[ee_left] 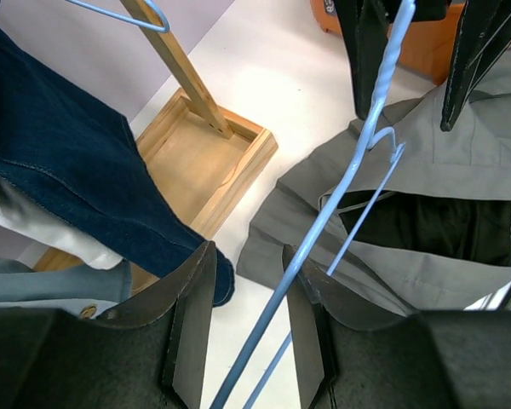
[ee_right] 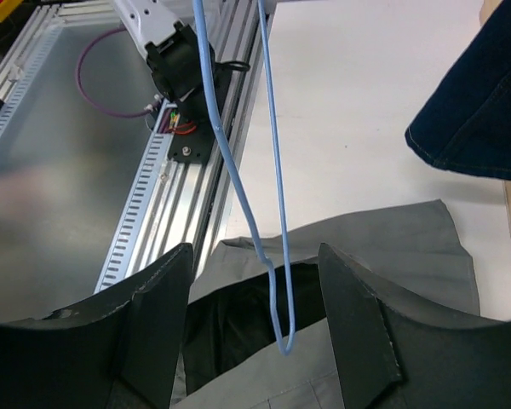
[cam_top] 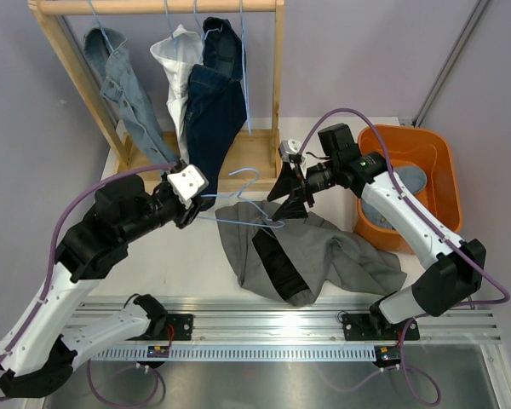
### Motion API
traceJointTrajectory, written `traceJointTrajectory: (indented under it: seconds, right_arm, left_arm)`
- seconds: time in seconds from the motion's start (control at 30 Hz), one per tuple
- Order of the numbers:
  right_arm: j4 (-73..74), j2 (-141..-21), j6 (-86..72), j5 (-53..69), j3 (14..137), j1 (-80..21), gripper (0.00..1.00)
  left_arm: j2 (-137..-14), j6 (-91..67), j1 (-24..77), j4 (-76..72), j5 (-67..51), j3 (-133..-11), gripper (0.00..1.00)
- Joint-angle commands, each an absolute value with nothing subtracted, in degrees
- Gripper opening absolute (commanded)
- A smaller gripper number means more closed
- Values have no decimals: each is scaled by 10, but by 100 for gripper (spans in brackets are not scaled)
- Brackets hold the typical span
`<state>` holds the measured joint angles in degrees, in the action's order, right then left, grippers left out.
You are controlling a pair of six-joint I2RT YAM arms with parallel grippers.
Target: Remove the skirt from the hanger
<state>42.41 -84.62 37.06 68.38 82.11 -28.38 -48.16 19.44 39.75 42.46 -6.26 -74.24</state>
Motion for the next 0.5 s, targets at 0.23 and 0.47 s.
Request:
traceJointTrajectory:
  seconds: [0.23,0.47]
  right_arm:
    - [403,-834,350,737,823,-283,70]
    - [435,-817,398,705,799,-281,66]
  left_arm:
    - [-481,111,335,329,-173,-738,0]
    - [-504,75,306,267,-228,-738,0]
